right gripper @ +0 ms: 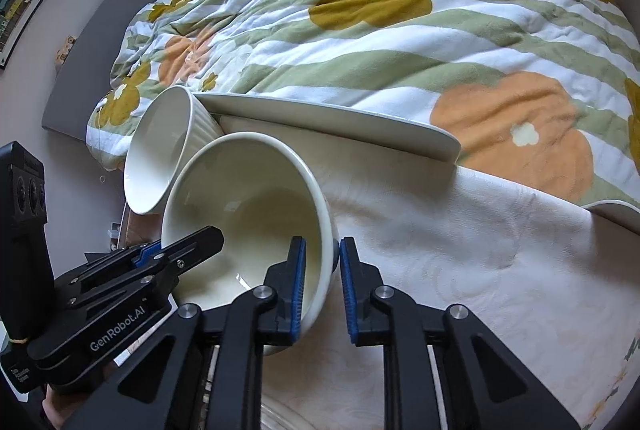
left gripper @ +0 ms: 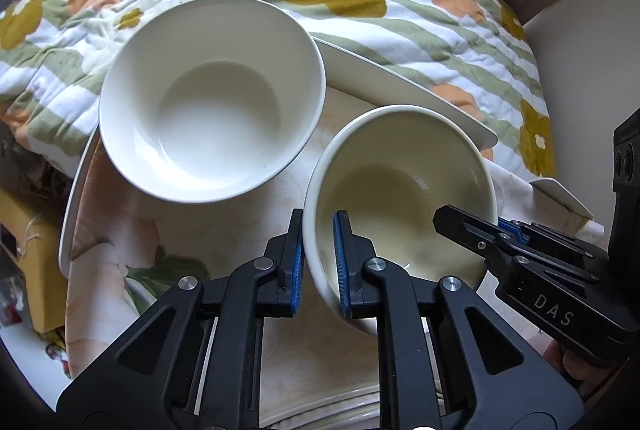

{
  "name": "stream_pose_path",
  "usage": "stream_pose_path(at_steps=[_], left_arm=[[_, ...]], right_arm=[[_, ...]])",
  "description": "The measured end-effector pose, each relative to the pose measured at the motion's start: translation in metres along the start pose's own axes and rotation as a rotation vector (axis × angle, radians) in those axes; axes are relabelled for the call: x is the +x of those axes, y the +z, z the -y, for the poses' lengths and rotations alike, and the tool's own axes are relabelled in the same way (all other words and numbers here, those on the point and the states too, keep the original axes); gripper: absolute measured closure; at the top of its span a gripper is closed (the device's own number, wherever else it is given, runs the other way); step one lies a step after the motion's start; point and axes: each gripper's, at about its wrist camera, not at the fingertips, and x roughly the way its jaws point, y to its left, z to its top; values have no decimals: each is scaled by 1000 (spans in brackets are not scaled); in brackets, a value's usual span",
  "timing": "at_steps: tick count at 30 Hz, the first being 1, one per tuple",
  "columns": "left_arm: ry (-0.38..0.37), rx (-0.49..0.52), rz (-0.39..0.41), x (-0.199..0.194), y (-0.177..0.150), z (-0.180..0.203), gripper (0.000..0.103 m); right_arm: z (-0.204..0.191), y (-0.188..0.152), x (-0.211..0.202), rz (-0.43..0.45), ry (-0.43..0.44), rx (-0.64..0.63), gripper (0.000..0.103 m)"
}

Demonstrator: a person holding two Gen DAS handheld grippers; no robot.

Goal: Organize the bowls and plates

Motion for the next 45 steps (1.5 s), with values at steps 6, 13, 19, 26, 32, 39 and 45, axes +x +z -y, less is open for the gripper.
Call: stream_pose_path(at_steps=[6, 13, 19, 26, 32, 39, 45], left_arm=[[3, 10, 0, 0, 0, 0, 91], [12, 37, 21, -8, -1, 4, 91], [12, 67, 48, -27, -9, 20, 91], [12, 103, 104, -69, -33, 55, 91], [8, 120, 163, -105, -75, 93, 91], [-7, 173, 193, -130, -140, 154, 91], [-55, 200, 164, -129, -191, 203, 91]], right_arm=[[-2, 1, 1, -3, -15, 6, 87], [-3, -1, -4, 12, -8, 23, 87], [-1, -9, -27, 50, -7, 34, 87], [5, -32, -77, 120, 11, 25, 87], [16, -71, -131, 188, 20, -3, 87], [51, -139, -187, 244, -6, 11, 87], [89, -189, -220, 258, -42, 52, 87]])
